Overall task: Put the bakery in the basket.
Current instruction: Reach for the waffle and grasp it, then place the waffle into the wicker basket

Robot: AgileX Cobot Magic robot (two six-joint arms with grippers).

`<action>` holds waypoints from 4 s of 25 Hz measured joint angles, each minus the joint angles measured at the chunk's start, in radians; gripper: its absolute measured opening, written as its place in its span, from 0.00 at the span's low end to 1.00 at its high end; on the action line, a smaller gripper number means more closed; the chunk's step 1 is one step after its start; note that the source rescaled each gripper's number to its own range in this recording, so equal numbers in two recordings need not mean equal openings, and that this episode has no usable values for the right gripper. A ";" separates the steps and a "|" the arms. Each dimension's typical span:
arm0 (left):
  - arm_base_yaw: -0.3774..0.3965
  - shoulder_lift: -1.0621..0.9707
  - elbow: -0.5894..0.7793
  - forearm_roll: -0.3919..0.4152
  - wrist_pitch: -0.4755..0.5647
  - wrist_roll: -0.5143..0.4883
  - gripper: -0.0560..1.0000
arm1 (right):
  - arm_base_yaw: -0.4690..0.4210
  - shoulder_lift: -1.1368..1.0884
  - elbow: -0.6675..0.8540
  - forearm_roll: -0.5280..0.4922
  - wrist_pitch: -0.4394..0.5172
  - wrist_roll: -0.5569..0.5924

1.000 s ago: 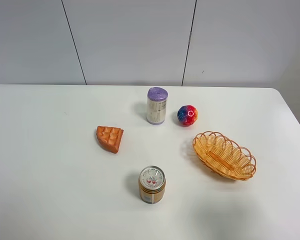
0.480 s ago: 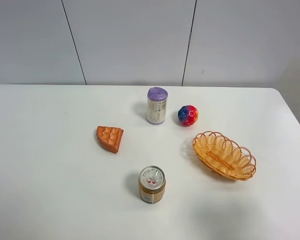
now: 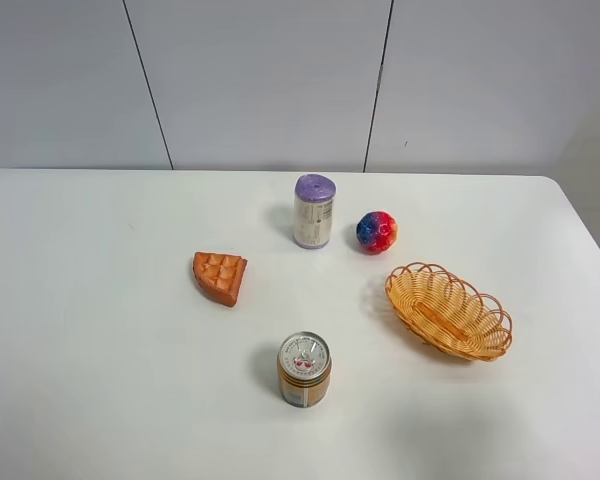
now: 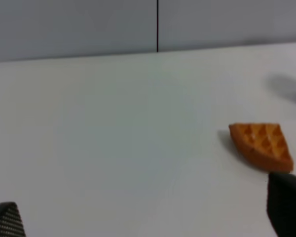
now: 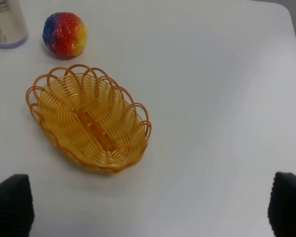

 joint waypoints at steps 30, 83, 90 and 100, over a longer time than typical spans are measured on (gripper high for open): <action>-0.463 1.560 -0.395 -0.253 -0.388 -0.002 1.00 | 0.000 0.000 0.000 0.000 0.000 0.000; -0.486 1.719 -0.661 -0.128 -0.383 0.004 0.06 | 0.000 0.000 0.000 0.000 0.000 0.000; -0.565 1.594 -0.801 -0.115 -0.316 0.048 0.06 | 0.000 0.000 0.000 0.000 0.000 0.000; -0.854 1.639 -0.909 -0.117 -0.302 0.104 0.06 | 0.000 0.000 0.000 0.000 0.000 0.000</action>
